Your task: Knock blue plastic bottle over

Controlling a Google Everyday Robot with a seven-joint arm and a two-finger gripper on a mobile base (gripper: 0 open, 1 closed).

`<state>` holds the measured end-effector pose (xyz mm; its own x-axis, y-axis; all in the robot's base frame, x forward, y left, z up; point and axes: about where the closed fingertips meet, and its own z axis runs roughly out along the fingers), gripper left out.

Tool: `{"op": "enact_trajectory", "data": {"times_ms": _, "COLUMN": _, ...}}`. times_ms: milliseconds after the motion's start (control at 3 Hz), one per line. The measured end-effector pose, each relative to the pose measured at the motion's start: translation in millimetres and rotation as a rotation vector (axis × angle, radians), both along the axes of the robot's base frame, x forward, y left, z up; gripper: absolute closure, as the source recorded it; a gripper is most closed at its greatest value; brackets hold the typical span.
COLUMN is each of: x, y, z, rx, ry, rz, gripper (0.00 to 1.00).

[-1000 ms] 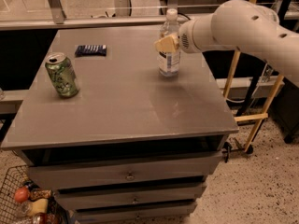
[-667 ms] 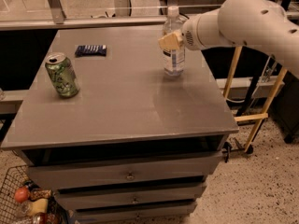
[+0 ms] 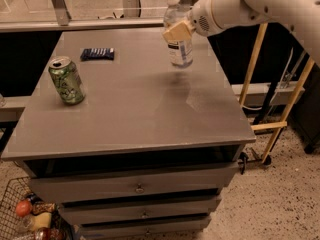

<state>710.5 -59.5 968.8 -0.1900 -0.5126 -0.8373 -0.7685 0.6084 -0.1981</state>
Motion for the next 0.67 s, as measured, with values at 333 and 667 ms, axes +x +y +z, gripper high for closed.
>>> {"op": "enact_trajectory", "data": {"times_ms": 333, "x": -7, "y": 17, "z": 5, "rx": -0.179, "ry": -0.054, "rz": 0.186, "gripper": 1.0}}
{"op": "enact_trajectory", "data": {"times_ms": 667, "x": -32, "y": 28, "z": -10, "rx": -0.443, "ry": -0.093, "rz": 0.382, "gripper": 1.0}}
